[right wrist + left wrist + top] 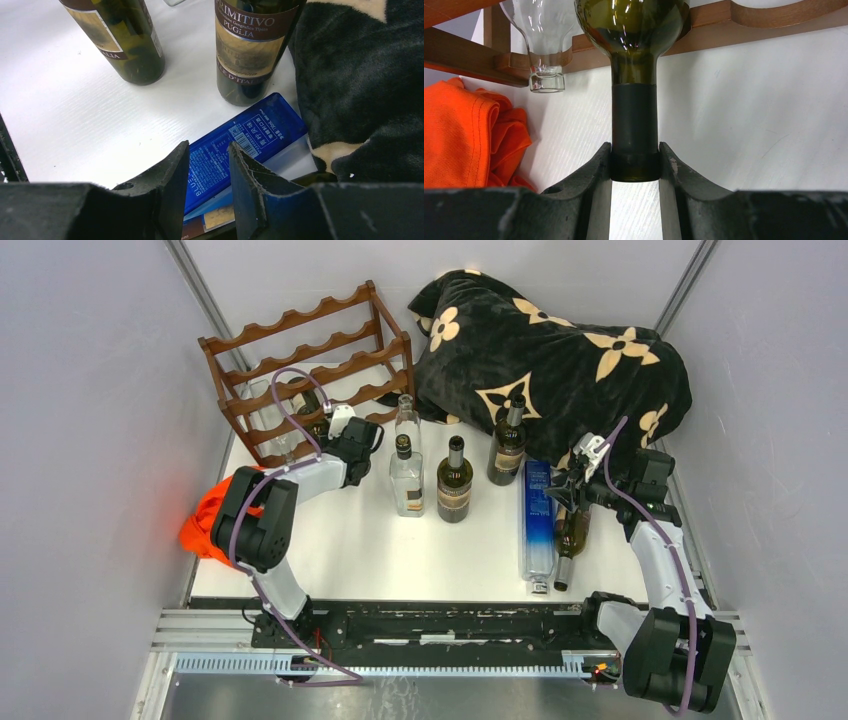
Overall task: Put the wine bottle on the wine rack
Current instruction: Place the wine bottle in the wine rack.
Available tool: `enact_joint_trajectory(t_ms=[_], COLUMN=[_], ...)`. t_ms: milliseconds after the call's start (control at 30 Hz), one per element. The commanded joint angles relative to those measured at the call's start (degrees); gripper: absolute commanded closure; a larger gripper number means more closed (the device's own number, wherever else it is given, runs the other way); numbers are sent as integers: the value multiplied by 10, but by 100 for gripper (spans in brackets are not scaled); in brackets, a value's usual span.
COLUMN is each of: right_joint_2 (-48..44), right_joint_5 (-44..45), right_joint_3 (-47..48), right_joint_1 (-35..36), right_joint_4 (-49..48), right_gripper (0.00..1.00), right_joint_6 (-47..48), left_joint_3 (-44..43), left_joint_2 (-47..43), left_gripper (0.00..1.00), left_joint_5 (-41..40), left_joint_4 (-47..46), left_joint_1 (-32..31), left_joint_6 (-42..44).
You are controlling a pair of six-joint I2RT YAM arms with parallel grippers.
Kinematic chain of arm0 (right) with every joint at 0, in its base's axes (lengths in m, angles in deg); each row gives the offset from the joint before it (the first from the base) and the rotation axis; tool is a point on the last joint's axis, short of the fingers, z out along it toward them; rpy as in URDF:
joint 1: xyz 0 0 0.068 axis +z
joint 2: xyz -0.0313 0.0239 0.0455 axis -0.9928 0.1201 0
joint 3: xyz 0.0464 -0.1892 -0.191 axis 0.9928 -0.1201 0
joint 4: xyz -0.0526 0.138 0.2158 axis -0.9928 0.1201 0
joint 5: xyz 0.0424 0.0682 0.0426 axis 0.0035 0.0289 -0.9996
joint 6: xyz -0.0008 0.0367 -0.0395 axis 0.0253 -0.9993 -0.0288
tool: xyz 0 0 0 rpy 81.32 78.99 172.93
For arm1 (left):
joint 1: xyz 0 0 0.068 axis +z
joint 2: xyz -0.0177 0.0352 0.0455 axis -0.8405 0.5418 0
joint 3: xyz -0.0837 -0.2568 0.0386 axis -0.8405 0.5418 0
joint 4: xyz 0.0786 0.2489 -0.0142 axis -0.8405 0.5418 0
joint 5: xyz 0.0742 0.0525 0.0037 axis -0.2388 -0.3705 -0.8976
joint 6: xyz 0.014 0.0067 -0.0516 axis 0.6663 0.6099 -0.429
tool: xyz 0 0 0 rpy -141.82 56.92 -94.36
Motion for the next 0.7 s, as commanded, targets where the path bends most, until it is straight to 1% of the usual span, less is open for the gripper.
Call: enact_joint_trajectory(t_ms=[0,100,667], right_joint_2=[-1,-3,2], right_joint_5=[-4,-5,-5], right_joint_3=[26,26,27], right_joint_1=[5,5,11], right_joint_4=[-3,-2,2], right_gripper=[59,59,59], right_joint_6=[11,11,15], left_joint_3=[-4,-20,-67], left_joint_2=[-1,18,74], left_gripper=[98,98,98], left_joint_5=[18,25,25], left_joint_4=[22,45,58], left_joint_1=[8,11,21], left_joint_6=[-8,-10,61])
